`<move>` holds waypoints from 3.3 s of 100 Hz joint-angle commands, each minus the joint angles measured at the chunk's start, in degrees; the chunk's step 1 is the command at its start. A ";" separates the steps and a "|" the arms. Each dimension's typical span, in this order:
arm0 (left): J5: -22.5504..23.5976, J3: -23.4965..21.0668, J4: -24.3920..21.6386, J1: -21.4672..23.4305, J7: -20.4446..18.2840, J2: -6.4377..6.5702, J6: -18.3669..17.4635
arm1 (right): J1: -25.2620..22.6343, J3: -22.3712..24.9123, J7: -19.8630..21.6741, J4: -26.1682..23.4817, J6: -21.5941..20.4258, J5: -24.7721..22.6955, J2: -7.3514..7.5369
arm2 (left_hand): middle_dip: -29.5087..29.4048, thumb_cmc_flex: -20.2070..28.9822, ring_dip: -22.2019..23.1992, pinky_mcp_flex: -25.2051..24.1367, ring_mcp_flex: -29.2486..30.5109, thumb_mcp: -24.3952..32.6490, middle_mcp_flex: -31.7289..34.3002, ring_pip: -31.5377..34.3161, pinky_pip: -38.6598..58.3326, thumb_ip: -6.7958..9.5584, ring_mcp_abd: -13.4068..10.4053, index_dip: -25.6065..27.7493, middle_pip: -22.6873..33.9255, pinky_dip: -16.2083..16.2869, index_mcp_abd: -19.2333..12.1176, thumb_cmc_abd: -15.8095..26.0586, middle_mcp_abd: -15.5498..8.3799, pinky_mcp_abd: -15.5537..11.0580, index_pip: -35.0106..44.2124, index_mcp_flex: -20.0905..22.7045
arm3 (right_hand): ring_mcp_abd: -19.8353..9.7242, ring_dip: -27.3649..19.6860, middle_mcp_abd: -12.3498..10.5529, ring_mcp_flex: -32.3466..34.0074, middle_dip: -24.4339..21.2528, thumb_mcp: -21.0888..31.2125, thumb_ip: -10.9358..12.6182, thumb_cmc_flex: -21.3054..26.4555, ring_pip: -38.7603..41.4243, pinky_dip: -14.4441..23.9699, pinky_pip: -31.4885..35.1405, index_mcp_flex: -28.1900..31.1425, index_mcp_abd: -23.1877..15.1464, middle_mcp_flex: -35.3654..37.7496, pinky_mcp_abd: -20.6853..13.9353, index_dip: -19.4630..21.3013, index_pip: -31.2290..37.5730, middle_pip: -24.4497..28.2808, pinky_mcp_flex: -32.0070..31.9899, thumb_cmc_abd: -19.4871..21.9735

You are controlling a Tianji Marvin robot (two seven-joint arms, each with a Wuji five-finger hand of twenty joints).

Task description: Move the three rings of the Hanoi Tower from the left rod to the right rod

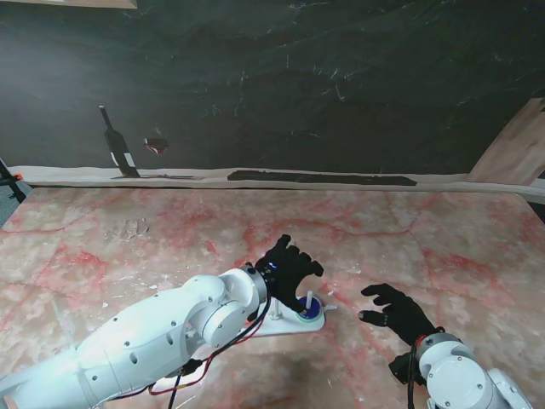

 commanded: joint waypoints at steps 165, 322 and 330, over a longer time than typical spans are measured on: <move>8.45 -16.16 -2.05 19.23 -0.62 5.28 6.88 | -0.10 -0.62 0.02 -0.21 0.68 -0.41 -0.17 | 14.63 1.33 3.01 -0.37 -0.01 -8.61 4.26 1.35 -0.69 -0.74 1.18 6.11 10.78 0.03 -1.32 2.74 -3.26 0.94 6.15 0.90 | 0.22 0.56 0.14 1.17 0.43 -0.71 1.89 0.13 0.26 -0.97 1.40 -2.58 0.03 -0.43 0.14 -0.54 0.26 0.38 0.00 -0.14; 9.79 -13.10 0.76 17.83 0.00 5.70 5.01 | -0.04 -0.52 -0.63 0.15 0.02 0.28 -0.36 | 27.38 5.38 5.62 -0.12 7.58 9.89 19.07 5.40 3.15 6.09 -1.65 10.82 15.72 3.30 -5.81 3.12 -9.56 -0.34 14.28 13.14 | 0.65 0.70 0.29 2.25 0.55 -0.36 1.85 0.11 0.58 -0.77 2.40 -2.23 0.41 0.42 0.23 -0.55 0.64 0.67 0.19 -0.33; 10.03 -13.27 0.61 17.99 0.16 5.71 4.89 | -0.06 -0.51 -0.71 0.14 -0.04 0.37 -0.39 | 28.43 5.75 5.67 0.01 7.96 10.55 19.68 5.56 3.34 6.27 -1.84 11.01 15.95 3.15 -5.83 2.35 -9.67 -0.28 14.66 13.26 | 0.56 0.72 0.35 2.42 0.56 -0.29 1.85 0.18 0.61 -0.77 2.59 -2.21 0.43 0.49 0.27 -0.57 0.64 0.68 0.25 -0.39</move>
